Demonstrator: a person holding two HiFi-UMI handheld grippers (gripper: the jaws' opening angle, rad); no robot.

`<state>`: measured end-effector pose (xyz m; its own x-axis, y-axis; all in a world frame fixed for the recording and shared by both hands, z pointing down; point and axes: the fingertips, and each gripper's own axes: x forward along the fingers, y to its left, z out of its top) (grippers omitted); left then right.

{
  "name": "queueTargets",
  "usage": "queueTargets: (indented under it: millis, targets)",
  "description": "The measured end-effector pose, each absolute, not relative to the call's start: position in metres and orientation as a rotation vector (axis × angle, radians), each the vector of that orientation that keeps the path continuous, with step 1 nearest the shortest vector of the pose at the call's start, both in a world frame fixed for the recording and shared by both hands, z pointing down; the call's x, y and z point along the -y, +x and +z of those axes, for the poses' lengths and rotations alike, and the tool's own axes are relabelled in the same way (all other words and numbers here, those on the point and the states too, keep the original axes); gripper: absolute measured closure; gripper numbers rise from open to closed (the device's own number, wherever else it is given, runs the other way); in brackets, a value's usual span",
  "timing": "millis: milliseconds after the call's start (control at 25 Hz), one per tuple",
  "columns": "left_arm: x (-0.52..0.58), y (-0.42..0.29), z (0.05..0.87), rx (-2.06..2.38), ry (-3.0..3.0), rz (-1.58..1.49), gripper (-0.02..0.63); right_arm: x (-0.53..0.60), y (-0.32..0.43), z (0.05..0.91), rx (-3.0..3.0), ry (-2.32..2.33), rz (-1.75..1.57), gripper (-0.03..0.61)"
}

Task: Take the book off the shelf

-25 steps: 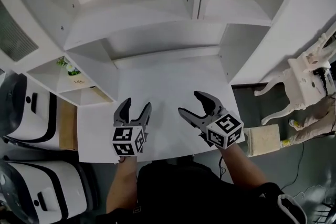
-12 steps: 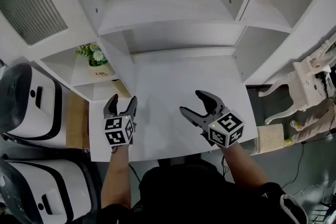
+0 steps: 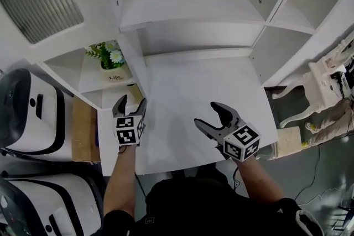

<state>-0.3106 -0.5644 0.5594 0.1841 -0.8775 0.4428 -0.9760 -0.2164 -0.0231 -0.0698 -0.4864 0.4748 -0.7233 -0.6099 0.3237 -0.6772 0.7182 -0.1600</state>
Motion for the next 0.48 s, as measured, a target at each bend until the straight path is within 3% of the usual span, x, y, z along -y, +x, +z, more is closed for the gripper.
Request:
queueTargets:
  millis: [480]
  targets:
    - [0.606, -0.329, 0.595, 1.698, 2.178, 0.55, 0.304, 0.496, -0.074, 0.493, 2.63, 1.043, 0.448, 0.229]
